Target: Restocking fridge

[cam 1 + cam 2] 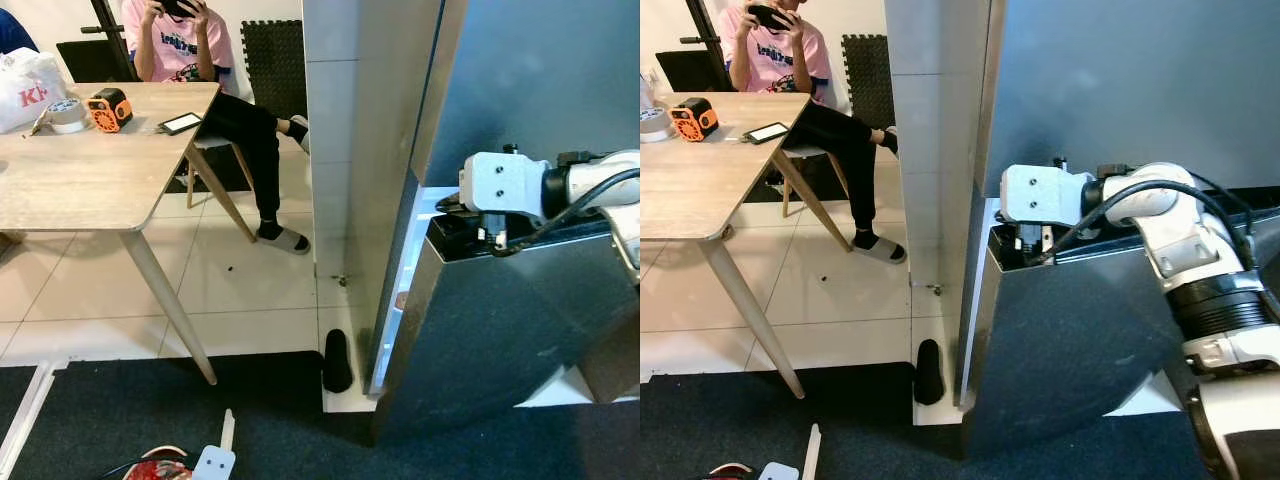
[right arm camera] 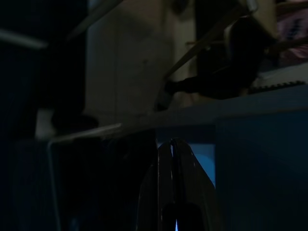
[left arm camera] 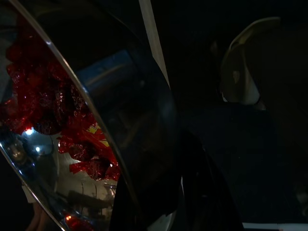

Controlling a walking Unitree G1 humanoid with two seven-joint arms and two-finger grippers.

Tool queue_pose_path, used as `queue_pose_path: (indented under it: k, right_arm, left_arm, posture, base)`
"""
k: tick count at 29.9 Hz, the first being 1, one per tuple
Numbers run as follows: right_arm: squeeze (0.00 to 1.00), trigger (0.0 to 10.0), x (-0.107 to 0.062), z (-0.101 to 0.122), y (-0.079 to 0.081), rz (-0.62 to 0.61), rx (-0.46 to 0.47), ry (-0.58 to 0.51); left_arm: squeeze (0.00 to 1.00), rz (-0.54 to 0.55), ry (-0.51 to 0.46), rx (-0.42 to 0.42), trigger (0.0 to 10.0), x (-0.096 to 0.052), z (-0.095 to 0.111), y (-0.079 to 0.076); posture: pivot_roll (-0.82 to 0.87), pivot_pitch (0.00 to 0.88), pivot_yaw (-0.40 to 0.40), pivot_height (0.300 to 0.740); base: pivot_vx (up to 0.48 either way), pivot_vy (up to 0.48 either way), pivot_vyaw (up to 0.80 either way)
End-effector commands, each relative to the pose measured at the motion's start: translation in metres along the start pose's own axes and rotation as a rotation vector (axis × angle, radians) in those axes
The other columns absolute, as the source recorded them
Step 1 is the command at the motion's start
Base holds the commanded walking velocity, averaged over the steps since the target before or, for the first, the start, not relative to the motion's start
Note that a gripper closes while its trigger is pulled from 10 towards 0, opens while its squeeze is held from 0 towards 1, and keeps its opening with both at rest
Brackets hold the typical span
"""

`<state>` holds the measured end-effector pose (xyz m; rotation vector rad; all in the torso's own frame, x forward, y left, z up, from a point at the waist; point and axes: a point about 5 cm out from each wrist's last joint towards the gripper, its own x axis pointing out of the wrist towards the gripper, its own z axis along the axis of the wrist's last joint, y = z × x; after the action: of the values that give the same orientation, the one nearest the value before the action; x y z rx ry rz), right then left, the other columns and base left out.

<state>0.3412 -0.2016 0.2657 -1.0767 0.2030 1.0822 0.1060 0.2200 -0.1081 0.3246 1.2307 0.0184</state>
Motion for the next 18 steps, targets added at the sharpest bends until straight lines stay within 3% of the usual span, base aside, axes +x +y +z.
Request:
queue_pose_path:
  k: [1,4,12,13,14,18]
  right_arm:
    - [0.0,10.0,0.01,-0.017,0.021,0.145,0.049,0.082]
    - [0.0,10.0,0.001,-0.023,0.027,0.214,0.059,0.126]
    - [0.0,10.0,-0.018,-0.022,0.028,0.251,0.049,0.141]
    - [0.0,10.0,-0.024,-0.019,0.025,0.237,0.045,0.12]
    - [0.0,10.0,-0.034,-0.006,0.02,0.214,0.034,0.02]
    - [0.0,10.0,-0.038,0.001,0.018,0.205,0.012,-0.035]
  left_arm:
    - [0.0,0.003,0.0,0.002,10.0,0.0,0.0,-0.002]
    - [0.0,-0.001,-0.002,0.001,10.0,0.0,0.001,-0.004]
    - [0.0,-0.002,0.0,-0.001,10.0,0.0,0.001,-0.004]
    - [0.0,-0.001,0.002,-0.001,10.0,0.0,0.0,-0.004]
    - [0.0,-0.001,0.003,0.0,10.0,0.0,0.0,-0.004]
    - [0.0,-0.001,0.003,0.0,10.0,0.0,0.0,-0.004]
  posture:
    - [-0.04,0.0,-0.009,0.74]
    - [-0.04,0.0,-0.015,0.74]
    - [-0.04,0.0,-0.017,0.74]
    - [-0.05,0.0,-0.015,0.74]
    - [-0.05,0.0,-0.015,0.74]
    - [-0.05,0.0,-0.015,0.74]
  base:
    - [0.0,0.0,0.0]
    - [0.0,0.0,0.0]
    - [0.0,0.0,0.0]
    - [0.0,0.0,0.0]
    - [0.0,0.0,0.0]
    - [0.0,0.0,0.0]
